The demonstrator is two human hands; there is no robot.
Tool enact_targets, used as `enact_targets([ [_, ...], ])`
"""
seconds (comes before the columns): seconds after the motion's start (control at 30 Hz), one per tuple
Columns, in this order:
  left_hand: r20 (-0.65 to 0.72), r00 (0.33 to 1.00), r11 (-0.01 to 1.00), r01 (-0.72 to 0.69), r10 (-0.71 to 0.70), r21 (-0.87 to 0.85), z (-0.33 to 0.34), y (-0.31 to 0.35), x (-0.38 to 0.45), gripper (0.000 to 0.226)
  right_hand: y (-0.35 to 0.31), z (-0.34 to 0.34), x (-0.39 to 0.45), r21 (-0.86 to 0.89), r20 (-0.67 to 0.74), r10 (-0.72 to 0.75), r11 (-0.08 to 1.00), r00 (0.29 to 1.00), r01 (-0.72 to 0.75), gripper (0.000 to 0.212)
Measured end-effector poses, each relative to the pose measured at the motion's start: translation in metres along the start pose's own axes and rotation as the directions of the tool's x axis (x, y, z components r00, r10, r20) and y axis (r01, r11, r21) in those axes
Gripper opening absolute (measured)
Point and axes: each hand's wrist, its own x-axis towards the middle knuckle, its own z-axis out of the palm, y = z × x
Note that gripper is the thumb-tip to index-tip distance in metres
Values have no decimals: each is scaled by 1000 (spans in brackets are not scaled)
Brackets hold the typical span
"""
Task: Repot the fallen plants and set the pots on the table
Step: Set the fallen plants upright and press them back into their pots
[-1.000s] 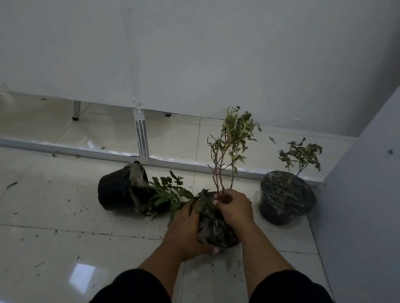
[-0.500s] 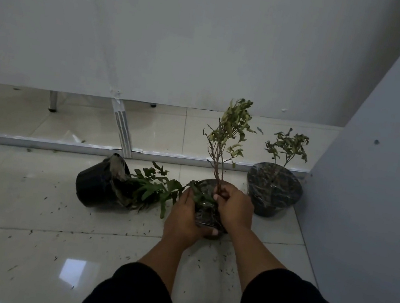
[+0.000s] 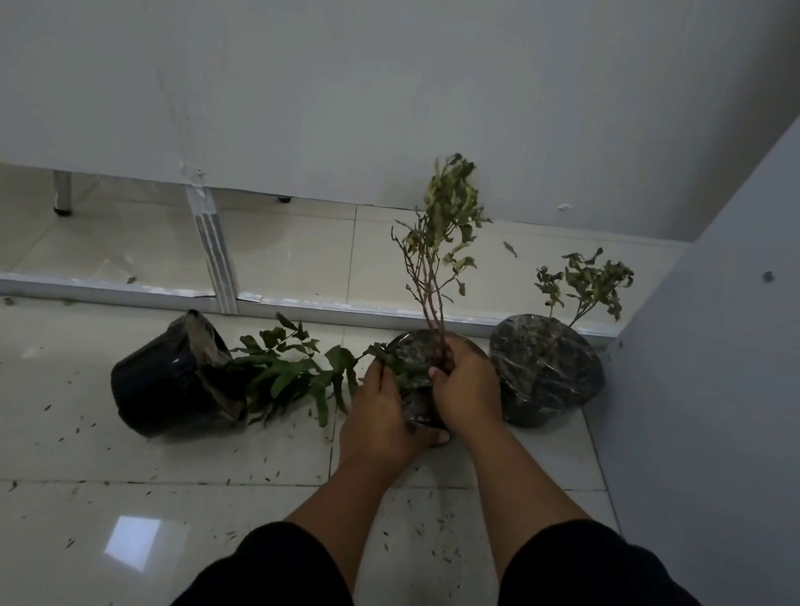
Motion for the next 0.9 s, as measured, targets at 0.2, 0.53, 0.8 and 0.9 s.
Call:
enact_targets([
  [0.2,48,995,992,-95,91,86,-14,-12,-4,110,5,3,-15,-5,-66,-21,1000,998,21,54],
  [0.53,69,994,974,-96,83,206,-82,-37,-16,62,-25,35,-63,-98,-209,25,994,978,-46,56],
  [0.8,-112,990,970,-59,87,235,-140,-57,-18,14,-56,66,-92,-155,-194,-185,976,963,156,35],
  [0.9,-145,984,954,-56,102,295,-158,-74,-10,19,-70,88,-100,-164,-150,-208,969,967,183,35],
])
